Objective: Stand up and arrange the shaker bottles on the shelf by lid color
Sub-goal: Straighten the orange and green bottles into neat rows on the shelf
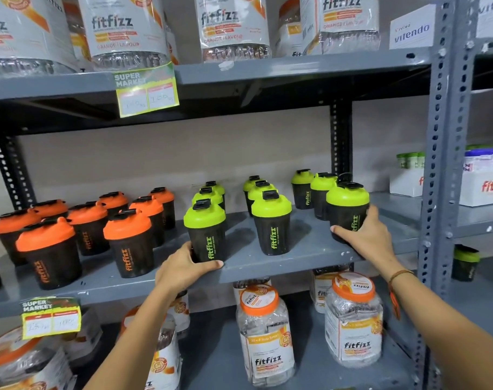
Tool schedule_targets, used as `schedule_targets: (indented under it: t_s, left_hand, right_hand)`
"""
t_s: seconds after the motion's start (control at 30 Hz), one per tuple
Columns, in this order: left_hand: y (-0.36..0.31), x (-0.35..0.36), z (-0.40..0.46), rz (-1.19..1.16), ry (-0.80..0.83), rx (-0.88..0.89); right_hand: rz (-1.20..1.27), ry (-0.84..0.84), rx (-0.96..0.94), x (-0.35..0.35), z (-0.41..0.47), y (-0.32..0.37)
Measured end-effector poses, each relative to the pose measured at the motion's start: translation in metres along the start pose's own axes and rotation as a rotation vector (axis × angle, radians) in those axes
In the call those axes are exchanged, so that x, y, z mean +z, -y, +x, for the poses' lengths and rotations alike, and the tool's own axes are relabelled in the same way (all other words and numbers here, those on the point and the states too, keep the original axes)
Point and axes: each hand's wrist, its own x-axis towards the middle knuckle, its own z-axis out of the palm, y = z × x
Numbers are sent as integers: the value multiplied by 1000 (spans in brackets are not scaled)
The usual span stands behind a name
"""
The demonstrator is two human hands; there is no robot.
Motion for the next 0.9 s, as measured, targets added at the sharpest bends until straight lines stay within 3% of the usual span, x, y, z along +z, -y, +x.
schedule_targets:
  t_s: [0.9]
  left_hand:
    - [-1, 10, -3, 71, -128, 30]
  right_hand:
    - [-53, 5, -60, -12, 10, -19]
